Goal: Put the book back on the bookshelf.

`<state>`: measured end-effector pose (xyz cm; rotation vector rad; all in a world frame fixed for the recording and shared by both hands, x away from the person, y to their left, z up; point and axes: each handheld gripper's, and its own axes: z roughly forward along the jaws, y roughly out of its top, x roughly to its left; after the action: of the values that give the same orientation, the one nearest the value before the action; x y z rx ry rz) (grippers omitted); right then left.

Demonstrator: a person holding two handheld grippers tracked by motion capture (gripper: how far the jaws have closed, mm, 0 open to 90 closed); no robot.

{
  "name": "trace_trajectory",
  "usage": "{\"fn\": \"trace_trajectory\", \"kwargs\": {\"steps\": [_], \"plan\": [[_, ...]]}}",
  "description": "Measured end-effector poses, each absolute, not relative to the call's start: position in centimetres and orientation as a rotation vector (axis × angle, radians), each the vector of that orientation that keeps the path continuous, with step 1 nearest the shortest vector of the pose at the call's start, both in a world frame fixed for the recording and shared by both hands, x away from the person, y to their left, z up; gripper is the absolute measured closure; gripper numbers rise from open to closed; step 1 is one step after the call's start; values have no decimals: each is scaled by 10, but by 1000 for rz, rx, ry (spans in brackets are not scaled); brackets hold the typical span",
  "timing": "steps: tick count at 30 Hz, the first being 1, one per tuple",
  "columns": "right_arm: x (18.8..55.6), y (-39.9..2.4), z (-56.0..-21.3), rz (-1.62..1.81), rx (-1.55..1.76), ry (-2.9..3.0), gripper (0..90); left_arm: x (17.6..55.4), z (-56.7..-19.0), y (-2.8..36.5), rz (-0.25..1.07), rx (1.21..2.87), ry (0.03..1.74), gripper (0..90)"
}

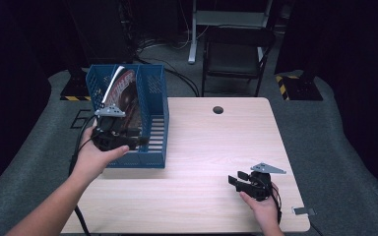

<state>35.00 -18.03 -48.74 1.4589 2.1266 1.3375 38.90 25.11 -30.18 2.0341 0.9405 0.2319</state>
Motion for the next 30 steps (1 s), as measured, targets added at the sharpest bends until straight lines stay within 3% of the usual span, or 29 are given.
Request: {"fn": "trace_trajectory", "kwargs": {"steps": [16,30], "plan": [[350,-181,-487,1337,1460,2126,490,365,-366,231,181,2101,824,474],[349,-181,-487,1335,1464,2125,488,356,-427,234,124,2085,837,467]]}}
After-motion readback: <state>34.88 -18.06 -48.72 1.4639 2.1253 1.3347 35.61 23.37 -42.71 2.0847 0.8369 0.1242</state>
